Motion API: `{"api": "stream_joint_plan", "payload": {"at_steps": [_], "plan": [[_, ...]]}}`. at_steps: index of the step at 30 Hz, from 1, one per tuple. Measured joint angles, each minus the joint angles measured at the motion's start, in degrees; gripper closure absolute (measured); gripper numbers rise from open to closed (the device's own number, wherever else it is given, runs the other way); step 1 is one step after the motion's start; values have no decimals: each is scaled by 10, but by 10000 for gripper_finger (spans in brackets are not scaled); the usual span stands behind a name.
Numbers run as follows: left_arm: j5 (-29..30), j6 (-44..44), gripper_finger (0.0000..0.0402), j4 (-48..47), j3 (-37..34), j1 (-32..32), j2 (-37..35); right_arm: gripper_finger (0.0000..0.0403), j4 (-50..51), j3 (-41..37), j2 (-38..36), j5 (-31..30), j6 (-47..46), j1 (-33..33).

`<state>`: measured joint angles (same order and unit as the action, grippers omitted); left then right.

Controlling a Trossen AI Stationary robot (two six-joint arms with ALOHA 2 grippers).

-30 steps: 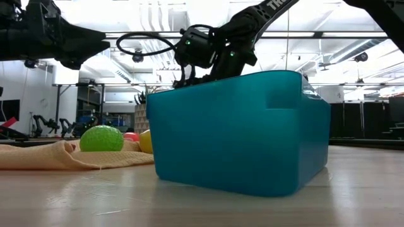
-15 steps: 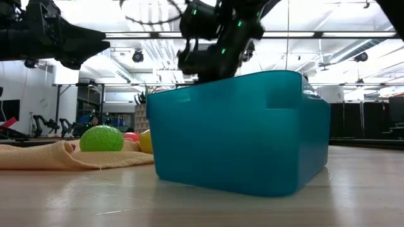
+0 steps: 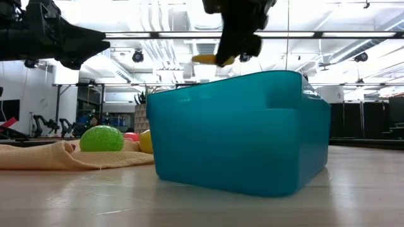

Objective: Pick and placing Produce into tupperware
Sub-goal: Put the yellow corn into the blue bin

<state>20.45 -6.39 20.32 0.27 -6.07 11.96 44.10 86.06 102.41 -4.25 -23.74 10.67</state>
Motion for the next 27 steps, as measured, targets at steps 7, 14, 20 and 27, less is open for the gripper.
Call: {"api": "stream_joint_plan", "payload": {"at_steps": [7,14,20,27], "plan": [[0,0,200,0,0,0,-1,391,57,-3,-3,-71,-105,57],[0,0,200,1,0,0,0,390,63,-28,-3,-95,-207,90],[0,0,200,1,0,0,-1,390,62,-52,-2,-108,-267,102],[0,0,200,2,0,0,-1,390,42,-92,-2,-107,-325,106]]}}
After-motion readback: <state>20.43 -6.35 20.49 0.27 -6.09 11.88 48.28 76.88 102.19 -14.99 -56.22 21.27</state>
